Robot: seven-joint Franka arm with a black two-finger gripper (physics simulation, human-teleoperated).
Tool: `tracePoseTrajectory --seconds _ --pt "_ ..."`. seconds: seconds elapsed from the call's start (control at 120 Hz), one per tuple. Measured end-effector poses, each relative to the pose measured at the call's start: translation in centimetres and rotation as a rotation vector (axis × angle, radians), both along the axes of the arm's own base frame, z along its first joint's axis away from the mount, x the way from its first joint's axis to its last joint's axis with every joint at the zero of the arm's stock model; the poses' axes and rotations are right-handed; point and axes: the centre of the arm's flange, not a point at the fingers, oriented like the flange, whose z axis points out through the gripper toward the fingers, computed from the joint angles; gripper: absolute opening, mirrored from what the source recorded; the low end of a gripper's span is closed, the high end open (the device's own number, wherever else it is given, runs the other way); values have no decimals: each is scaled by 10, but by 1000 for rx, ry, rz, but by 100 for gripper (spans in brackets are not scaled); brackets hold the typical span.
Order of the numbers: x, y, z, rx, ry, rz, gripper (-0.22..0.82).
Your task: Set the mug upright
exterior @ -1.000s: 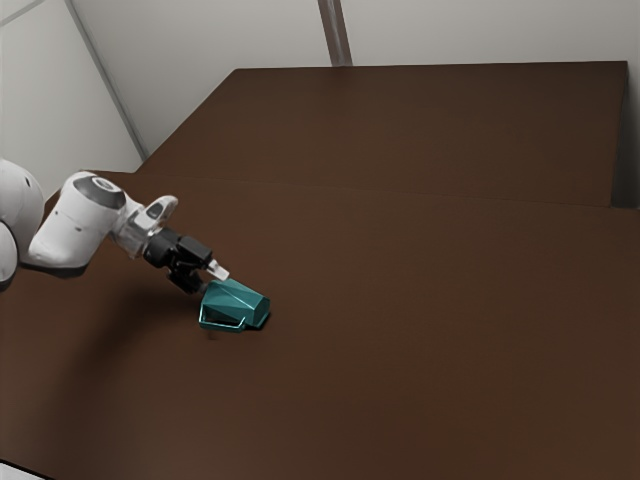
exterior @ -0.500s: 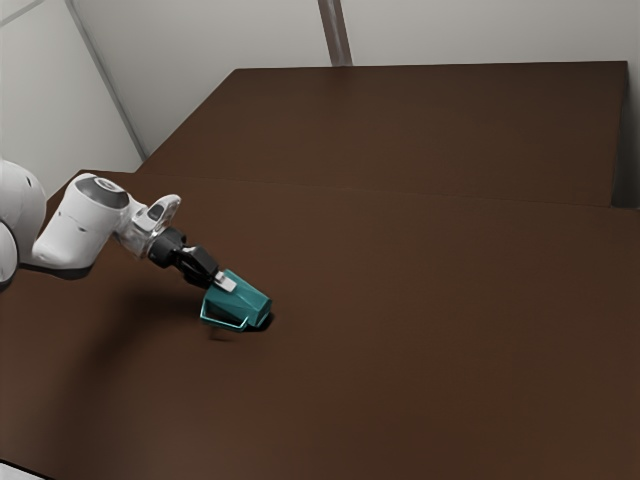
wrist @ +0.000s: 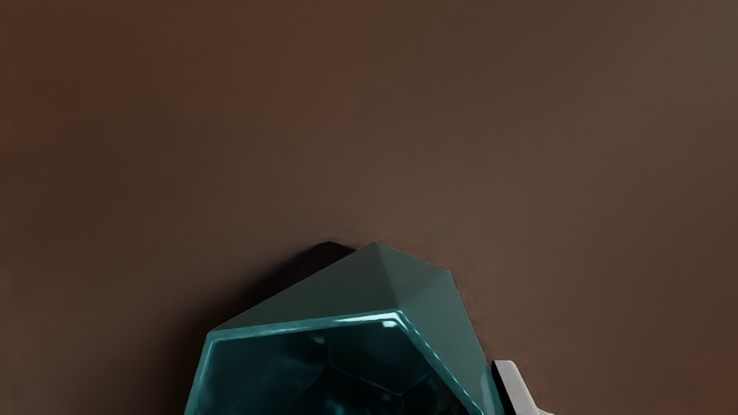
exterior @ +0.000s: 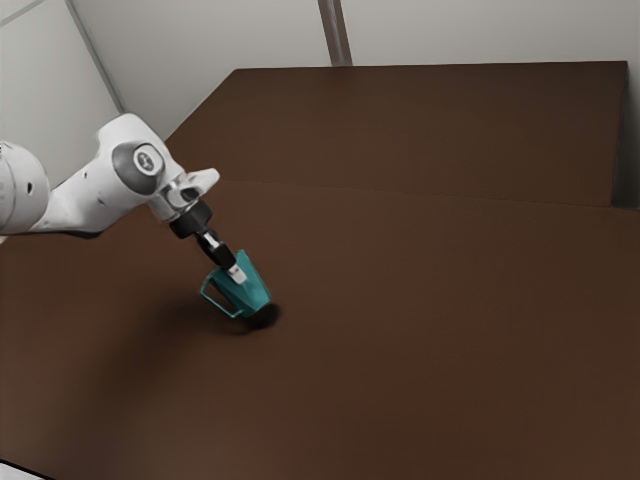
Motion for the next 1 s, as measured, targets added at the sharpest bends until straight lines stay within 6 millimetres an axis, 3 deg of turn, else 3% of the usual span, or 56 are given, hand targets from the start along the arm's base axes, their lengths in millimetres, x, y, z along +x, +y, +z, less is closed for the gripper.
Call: tracePoseTrajectory --seconds 0.158,0.325,0.75,1.0 --pt "2 -26 10 247 -68 -82 -17" --pt "-2 -47 7 377 -140 -84 -18" --pt "-18 -77 -7 473 -155 60 -18" --pt "-29 -77 -14 486 -120 157 -18"
